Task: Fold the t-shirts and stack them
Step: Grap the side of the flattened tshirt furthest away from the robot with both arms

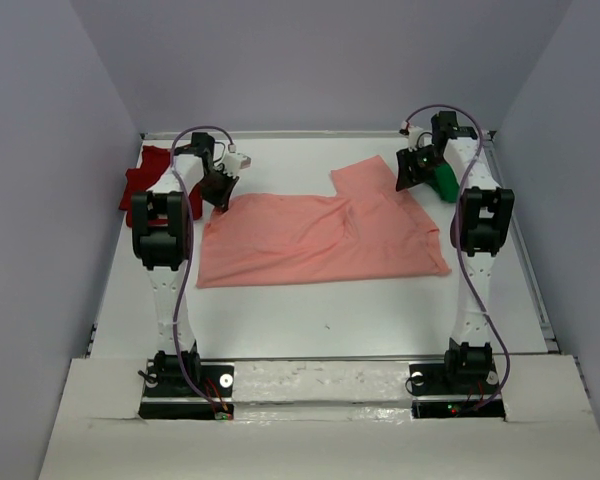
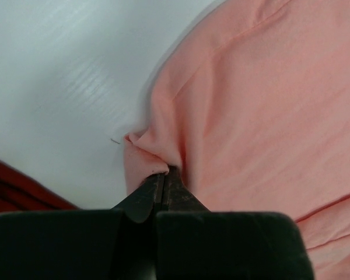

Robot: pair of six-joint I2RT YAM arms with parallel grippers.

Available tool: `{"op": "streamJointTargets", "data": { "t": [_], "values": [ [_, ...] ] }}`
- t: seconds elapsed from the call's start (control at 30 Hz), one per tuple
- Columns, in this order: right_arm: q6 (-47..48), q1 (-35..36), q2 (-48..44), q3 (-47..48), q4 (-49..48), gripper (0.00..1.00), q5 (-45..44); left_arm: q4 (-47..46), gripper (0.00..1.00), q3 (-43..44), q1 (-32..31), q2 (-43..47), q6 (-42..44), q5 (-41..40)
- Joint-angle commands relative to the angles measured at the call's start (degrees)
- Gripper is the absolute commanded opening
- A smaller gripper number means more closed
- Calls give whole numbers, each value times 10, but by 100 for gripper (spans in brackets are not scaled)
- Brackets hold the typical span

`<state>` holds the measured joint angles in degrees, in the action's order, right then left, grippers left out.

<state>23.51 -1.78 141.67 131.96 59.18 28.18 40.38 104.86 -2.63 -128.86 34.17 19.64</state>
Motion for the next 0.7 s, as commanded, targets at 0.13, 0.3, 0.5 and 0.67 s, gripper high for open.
{"op": "streamJointTargets", "data": {
  "t": [0.13, 0.3, 0.5, 0.67],
  "values": [
    [19, 3, 21, 38, -28, 52, -4, 21, 0, -33, -1, 62, -3, -3],
    [28, 3, 27, 36, -52, 53, -16, 21, 0, -49, -1, 84, -5, 0],
    [29, 3, 52, 65, -56, 53, -22, 26, 0, -48, -1, 93, -8, -5],
    [33, 3, 56, 63, -57, 49, -23, 33, 0, -45, -1, 99, -13, 1]
  ]
}}
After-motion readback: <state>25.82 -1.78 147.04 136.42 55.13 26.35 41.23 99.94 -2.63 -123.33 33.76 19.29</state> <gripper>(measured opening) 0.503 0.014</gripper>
